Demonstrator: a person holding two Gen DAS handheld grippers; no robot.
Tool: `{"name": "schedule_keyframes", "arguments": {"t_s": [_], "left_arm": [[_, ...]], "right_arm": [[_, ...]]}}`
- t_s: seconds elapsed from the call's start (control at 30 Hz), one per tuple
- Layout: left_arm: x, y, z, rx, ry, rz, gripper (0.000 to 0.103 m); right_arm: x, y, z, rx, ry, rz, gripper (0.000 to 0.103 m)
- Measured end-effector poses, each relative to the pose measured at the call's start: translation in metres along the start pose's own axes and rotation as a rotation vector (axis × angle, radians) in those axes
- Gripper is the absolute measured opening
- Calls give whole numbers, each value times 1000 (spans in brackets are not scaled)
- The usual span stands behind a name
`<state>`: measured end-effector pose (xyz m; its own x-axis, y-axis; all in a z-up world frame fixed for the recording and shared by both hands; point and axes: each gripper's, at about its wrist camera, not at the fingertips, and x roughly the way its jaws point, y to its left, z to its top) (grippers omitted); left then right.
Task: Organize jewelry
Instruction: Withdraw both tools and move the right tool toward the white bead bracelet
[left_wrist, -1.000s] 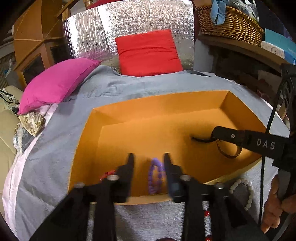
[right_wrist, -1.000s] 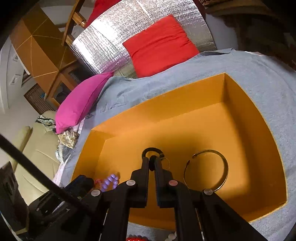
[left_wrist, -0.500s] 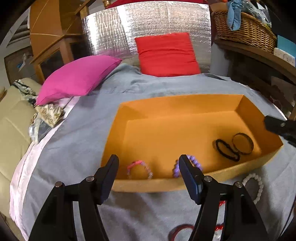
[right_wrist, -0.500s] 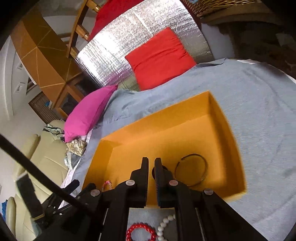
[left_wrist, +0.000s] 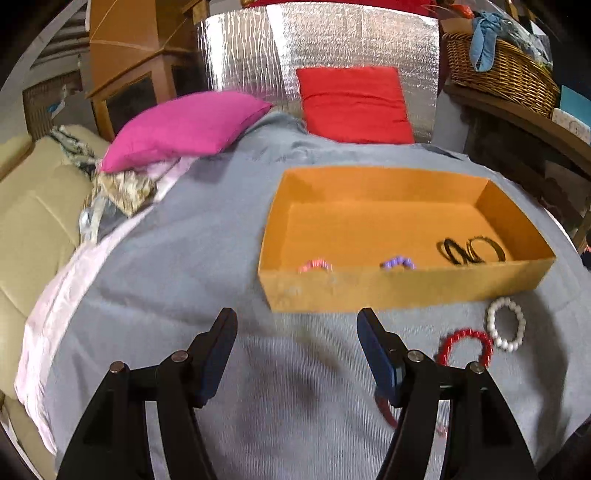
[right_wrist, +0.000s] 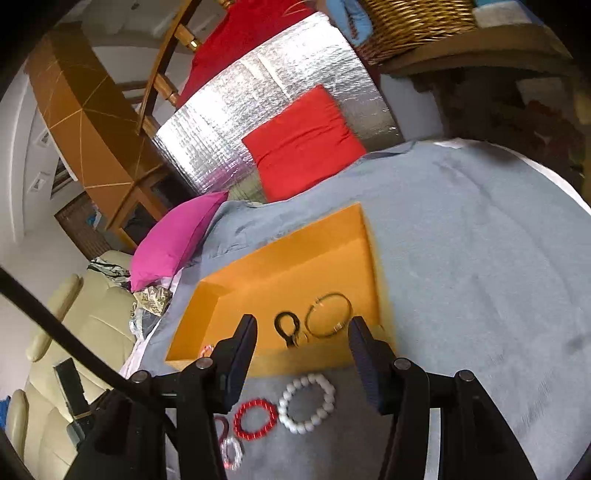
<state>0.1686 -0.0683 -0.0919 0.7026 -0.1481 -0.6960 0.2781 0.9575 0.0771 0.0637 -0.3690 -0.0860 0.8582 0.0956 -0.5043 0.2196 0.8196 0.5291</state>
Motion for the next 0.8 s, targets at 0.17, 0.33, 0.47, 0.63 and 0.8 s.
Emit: {"name": "schedule_keyframes", "arguments": {"t_s": [0.17, 0.33, 0.47, 0.63, 0.8], "left_arm": [[-7, -4, -19, -7, 36, -27, 68], [-6, -16, -35, 33, 82, -57, 68], [1, -20, -37, 55, 109, -45, 68], [7, -21, -33, 65, 125, -65, 68], [12, -32, -34, 120, 145, -82, 68]], "right_arm": [[-13, -12, -23, 25, 53, -14, 55], [-8, -11, -41, -1, 126, -21, 55], [8, -12, -51, -1, 195, -33, 55], [33, -4, -65, 6, 299, -16, 55], [47, 6, -73, -1, 354, -11, 55]]}}
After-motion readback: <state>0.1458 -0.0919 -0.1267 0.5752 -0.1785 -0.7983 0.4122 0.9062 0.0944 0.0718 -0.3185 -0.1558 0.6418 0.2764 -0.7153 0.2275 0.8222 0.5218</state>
